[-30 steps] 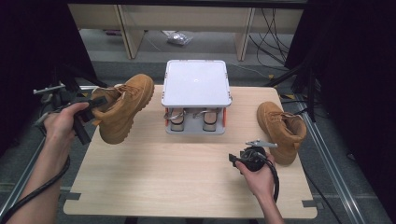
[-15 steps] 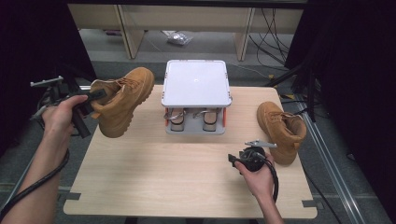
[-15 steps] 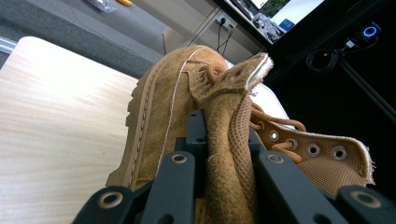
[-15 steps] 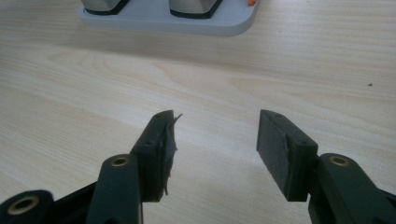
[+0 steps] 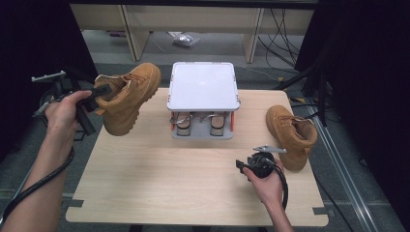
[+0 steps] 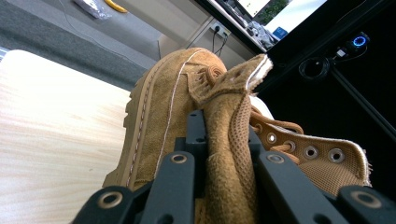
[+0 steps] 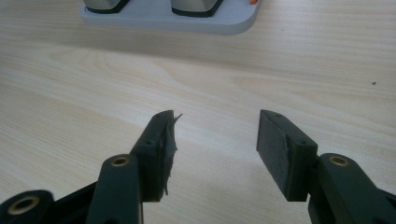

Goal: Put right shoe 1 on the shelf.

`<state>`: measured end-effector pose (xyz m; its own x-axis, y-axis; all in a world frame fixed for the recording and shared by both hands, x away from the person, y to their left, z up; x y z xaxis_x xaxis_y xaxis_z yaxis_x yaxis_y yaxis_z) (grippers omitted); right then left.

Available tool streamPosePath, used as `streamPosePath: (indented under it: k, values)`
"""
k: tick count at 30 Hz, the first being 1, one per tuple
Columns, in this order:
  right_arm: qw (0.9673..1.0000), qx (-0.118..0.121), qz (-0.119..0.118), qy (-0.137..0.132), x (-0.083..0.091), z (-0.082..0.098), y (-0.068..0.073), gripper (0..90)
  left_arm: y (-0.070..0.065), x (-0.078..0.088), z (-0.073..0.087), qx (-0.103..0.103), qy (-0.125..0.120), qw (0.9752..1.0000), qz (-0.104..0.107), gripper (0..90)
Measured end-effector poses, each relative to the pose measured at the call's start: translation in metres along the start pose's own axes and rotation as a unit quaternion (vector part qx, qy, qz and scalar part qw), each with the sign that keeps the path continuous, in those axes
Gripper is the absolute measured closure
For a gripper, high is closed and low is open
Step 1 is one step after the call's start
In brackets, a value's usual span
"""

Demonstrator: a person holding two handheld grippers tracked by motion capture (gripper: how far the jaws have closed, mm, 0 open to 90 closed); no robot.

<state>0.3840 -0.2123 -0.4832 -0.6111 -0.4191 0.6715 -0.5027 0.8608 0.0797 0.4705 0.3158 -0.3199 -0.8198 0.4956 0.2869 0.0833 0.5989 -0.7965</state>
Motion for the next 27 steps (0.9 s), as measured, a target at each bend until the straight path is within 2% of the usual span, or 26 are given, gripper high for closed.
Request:
streamPosePath:
  k: [2, 8, 9, 15, 20, 21, 23, 27]
  values:
    - [0.9999, 0.000, 0.007, 0.009, 0.001, 0.000, 0.001, 47.7, 0.000, -0.001, 0.000, -0.002, 0.000, 1.0000, 0.001, 80.6]
    - [1.0000, 0.000, 0.003, 0.008, -0.001, 0.000, 0.001, 47.7, -0.005, -0.005, -0.002, 0.001, -0.002, 1.0000, 0.003, 80.6]
    - [1.0000, 0.000, 0.003, 0.008, -0.001, 0.000, 0.001, 47.7, -0.007, -0.007, -0.002, 0.009, -0.002, 0.9999, 0.006, 80.6]
    - [0.9999, -0.001, 0.008, 0.011, 0.000, 0.000, 0.000, 47.8, -0.013, -0.012, -0.005, 0.010, -0.003, 0.9999, 0.010, 80.6]
    - [1.0000, -0.001, 0.002, 0.006, 0.000, 0.001, 0.000, 47.8, -0.019, -0.015, -0.009, 0.007, -0.006, 0.9998, 0.015, 80.6]
    - [1.0000, 0.000, 0.003, 0.007, 0.000, 0.001, 0.000, 47.8, -0.021, -0.017, -0.009, 0.012, -0.007, 0.9998, 0.016, 80.6]
    - [0.9999, 0.000, 0.005, 0.009, 0.000, 0.001, 0.000, 47.8, -0.025, -0.019, -0.010, 0.002, -0.007, 0.9999, 0.013, 80.6]
    - [1.0000, -0.003, 0.005, 0.008, 0.000, 0.001, 0.000, 47.8, -0.028, -0.022, -0.009, 0.005, -0.006, 0.9999, 0.013, 80.5]
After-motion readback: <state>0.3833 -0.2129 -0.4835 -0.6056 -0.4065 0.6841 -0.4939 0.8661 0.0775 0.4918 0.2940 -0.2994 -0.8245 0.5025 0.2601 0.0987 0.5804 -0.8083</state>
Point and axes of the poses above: each handheld gripper's, and its own axes: x roughly backward along the jaws, z roughly out of its underside, y roughly to its left, the point moved 1 cm from there along -x, roughly forward along the jaws, and after that the axes turned 12 degrees about x, right-handed, at the moved point
